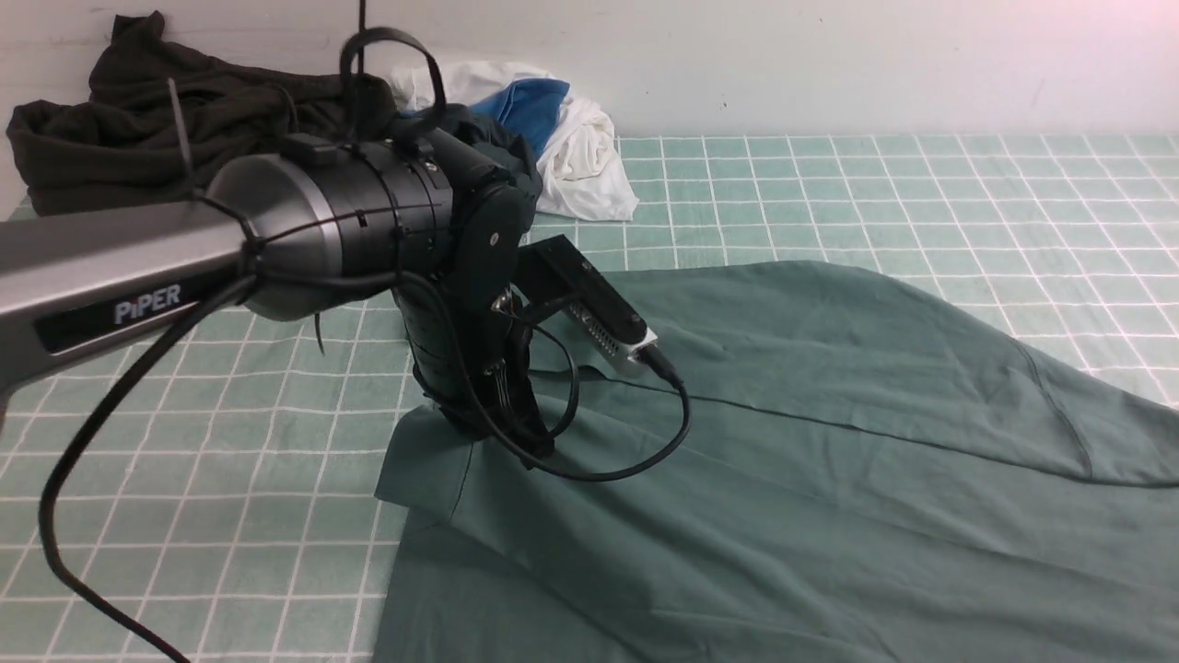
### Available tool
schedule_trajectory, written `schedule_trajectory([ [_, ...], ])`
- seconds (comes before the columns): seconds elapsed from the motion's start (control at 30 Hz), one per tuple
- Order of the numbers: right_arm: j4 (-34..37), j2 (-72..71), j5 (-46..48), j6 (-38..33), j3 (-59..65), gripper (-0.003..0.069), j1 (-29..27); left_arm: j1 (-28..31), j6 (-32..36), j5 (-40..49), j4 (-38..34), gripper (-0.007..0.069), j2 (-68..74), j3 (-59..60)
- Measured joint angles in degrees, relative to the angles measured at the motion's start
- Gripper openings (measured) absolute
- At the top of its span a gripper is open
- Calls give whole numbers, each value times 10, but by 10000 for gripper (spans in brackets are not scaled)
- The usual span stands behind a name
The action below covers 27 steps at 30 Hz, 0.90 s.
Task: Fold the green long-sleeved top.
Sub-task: Use the left arm to drag and place the cuff at the centered position on the left edge of the fabric, then use the left arm to clamp the cuff farthest from it
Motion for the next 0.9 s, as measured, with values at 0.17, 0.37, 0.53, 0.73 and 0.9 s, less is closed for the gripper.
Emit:
schedule_trajectory([
  [0.17,0,0,-1,0,-1,-14,0,12,-52,-8,23,257,19,-30],
  [0.37,0,0,-3,0,-54,-14,0,55,-108,6,13,449,38,-97],
  [0.53,-1,1,-36,0,-120,-14,0,129,-113,18,-52,482,86,-163],
  [0.73,-3,22,-71,0,-136,-14,0,179,-104,4,-111,479,161,-225],
  [0.9,-3,59,-80,0,-136,-14,0,191,-105,-11,-126,479,225,-277],
])
